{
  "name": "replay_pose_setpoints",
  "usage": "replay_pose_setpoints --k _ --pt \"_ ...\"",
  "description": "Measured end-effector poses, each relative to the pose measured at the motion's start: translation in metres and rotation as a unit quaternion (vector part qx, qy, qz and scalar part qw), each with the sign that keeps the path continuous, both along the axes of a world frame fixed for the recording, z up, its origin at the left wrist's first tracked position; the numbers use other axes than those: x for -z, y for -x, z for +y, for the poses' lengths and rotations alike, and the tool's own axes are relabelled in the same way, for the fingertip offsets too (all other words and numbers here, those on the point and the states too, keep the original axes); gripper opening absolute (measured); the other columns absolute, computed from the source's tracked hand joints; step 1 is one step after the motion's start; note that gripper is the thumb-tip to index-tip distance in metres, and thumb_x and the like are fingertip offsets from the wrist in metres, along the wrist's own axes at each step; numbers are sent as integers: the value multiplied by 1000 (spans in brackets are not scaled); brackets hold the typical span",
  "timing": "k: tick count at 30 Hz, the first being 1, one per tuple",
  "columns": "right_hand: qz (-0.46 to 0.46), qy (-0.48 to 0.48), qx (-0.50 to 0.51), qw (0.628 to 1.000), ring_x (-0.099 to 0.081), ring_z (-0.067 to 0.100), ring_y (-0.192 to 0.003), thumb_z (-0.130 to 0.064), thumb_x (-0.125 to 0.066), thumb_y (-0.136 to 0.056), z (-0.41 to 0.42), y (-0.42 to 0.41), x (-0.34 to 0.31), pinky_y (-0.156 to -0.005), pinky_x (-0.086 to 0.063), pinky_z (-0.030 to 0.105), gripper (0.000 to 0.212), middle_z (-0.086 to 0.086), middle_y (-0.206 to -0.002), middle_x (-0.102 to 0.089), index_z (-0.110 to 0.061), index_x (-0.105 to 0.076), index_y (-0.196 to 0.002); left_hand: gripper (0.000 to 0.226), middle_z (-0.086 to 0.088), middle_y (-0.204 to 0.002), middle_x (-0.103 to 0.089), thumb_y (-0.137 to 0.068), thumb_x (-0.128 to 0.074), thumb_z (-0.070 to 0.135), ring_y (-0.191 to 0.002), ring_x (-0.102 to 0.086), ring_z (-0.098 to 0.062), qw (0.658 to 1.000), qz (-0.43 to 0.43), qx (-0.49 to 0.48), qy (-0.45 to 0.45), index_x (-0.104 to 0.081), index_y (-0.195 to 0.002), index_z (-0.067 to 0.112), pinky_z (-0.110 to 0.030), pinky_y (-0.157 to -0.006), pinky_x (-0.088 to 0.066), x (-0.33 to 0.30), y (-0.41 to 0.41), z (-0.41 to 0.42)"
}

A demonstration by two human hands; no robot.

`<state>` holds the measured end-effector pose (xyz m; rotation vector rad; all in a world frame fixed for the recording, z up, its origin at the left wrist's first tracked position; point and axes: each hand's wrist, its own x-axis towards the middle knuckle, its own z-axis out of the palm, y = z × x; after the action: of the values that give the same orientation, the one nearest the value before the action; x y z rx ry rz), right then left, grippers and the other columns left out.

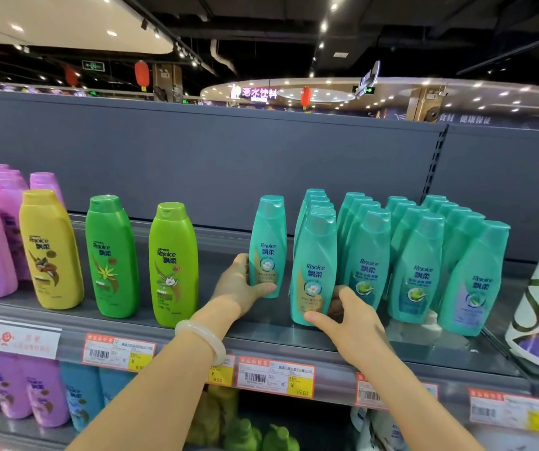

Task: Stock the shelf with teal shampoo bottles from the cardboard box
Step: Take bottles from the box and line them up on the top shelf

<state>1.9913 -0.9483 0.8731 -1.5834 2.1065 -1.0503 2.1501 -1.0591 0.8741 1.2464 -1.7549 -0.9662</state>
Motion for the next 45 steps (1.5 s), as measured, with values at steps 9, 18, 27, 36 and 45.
replay_pose_setpoints --k 9,18,27,36,45 --pt "-18 53 6 998 -54 13 -100 -47 -71 -75 4 2 4 -83 -45 30 56 -10 -107 -58 -26 -45 -120 65 -5 -133 -53 -76 -76 18 -127 -48 -22 998 9 -52 39 -43 -131 14 -37 -107 -38 -4 -6 16" --pt "112 454 -150 871 -52 16 -104 -29 -59 -84 35 -16 31 -98 -40 21 31 8 -104 -62 -8 -57 -107 39 9 -108 -53 -81 -67 28 -101 -46 4 941 -30 -137 309 -55 -117 17 -5 -95 -33 51 -37 130" --pt "266 77 -451 848 -48 27 -125 -24 -58 -85 78 -142 159 -104 -39 31 43 13 -135 -49 -5 -53 -124 62 -5 -145 -38 -84 -64 30 -136 -33 -21 927 -251 -277 -39 -40 -138 13 -26 -113 -25 205 -147 258" --pt "390 -135 -590 694 -36 27 -128 -29 -53 -92 121 -249 311 -105 -33 36 44 7 -135 -38 -12 -39 -130 52 -3 -138 -43 -87 -58 34 -120 -45 -21 837 -304 -371 -262 -39 -134 20 -32 -100 -41 317 -242 390" --pt "432 -276 -602 613 -39 26 -126 -29 -52 -92 140 -343 452 -102 -34 36 44 5 -135 -41 -14 -38 -131 55 -11 -138 -41 -87 -54 34 -122 -44 -29 797 -261 -329 -434 -38 -134 11 -33 -97 -40 444 -313 430"
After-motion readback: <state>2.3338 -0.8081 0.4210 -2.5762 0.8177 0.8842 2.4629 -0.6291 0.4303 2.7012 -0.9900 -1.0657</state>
